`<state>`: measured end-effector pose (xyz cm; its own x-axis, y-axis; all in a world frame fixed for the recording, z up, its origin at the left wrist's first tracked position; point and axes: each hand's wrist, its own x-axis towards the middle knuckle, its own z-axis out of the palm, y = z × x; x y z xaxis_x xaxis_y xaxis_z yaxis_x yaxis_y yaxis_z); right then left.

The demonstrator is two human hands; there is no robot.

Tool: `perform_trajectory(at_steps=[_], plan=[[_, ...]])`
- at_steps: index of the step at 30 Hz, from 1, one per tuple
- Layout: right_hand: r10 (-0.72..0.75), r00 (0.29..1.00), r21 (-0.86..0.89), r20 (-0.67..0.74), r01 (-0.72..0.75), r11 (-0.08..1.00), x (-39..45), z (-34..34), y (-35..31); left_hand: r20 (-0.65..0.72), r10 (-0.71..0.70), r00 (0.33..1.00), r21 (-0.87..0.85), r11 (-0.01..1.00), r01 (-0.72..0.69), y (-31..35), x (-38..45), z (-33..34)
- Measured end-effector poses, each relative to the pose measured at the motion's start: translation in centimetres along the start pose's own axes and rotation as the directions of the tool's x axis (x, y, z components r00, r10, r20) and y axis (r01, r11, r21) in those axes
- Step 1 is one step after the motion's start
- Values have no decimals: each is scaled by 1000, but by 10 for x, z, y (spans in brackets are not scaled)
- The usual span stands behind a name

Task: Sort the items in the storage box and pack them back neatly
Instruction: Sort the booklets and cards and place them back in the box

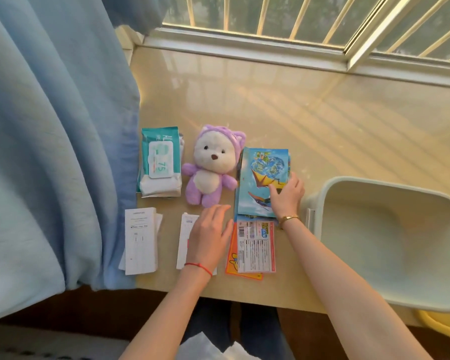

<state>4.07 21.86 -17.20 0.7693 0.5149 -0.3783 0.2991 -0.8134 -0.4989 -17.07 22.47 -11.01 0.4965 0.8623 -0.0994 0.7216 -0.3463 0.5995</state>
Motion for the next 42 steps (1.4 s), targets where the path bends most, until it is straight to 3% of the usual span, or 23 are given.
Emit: perform_trajectory(at_steps=[8, 12, 18, 24, 33, 38, 42], plan=[[111, 992, -60, -63, -114, 992, -12, 9, 23, 247, -241, 939, -12, 968, 252, 20, -43, 67], [93, 994, -163, -63, -102, 981, -15, 10, 26, 223, -380, 898, 68, 925, 374, 19, -56, 93], [118, 992, -187, -34, -122, 975, -19, 8, 23, 120, -540, 833, 151, 840, 522, 23, -62, 114], [174, 985, -126, 6, -172, 977, -13, 20, 20, 74, -655, 752, 56, 756, 652, 27, -58, 118], [126, 992, -120, 10, -124, 985, -12, 26, 25, 99, -660, 745, 23, 750, 662, 21, -51, 118], [15, 1000, 34, 8, -16, 999, -18, 23, 24, 82, -620, 780, -18, 782, 623, 22, -49, 113], [16, 999, 175, 40, -22, 984, -22, 18, 24, 168, -604, 779, -155, 765, 626, 23, -49, 107]])
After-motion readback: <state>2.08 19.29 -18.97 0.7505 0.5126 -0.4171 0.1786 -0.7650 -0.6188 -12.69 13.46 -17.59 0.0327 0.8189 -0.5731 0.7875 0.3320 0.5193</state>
